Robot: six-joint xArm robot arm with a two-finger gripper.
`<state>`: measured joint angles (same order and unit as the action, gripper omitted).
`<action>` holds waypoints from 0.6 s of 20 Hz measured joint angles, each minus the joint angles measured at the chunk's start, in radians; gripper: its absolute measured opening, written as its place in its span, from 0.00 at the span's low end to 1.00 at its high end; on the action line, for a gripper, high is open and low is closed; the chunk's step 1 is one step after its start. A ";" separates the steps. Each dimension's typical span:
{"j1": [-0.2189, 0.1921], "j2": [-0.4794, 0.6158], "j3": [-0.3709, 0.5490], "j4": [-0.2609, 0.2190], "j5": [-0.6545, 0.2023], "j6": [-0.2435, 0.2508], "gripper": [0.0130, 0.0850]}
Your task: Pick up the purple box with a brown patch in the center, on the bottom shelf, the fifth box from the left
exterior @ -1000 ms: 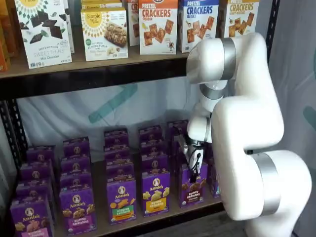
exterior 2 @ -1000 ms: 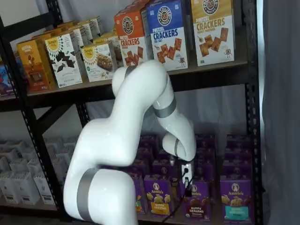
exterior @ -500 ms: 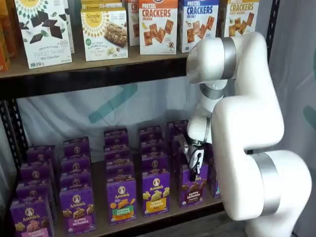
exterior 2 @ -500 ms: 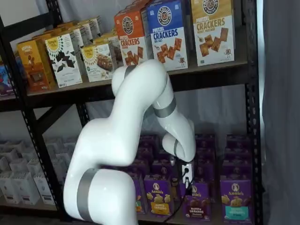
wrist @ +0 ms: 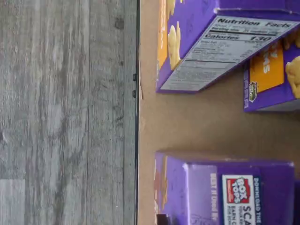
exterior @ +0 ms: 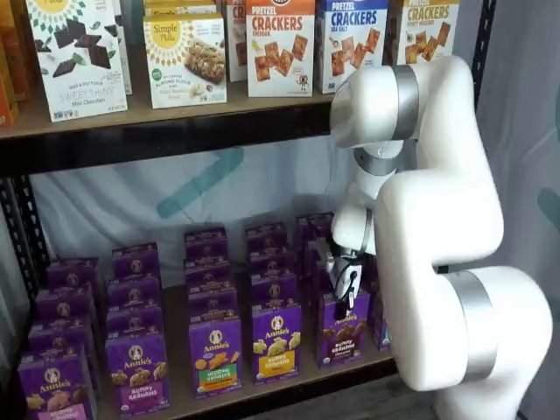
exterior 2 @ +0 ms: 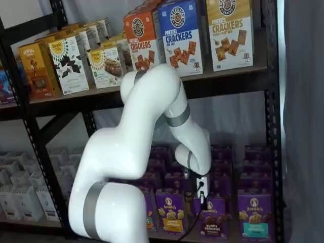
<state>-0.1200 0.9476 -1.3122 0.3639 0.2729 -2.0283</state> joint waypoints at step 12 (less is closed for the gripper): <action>0.003 0.004 -0.001 0.014 -0.001 -0.010 0.33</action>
<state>-0.1167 0.9516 -1.3131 0.3779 0.2718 -2.0385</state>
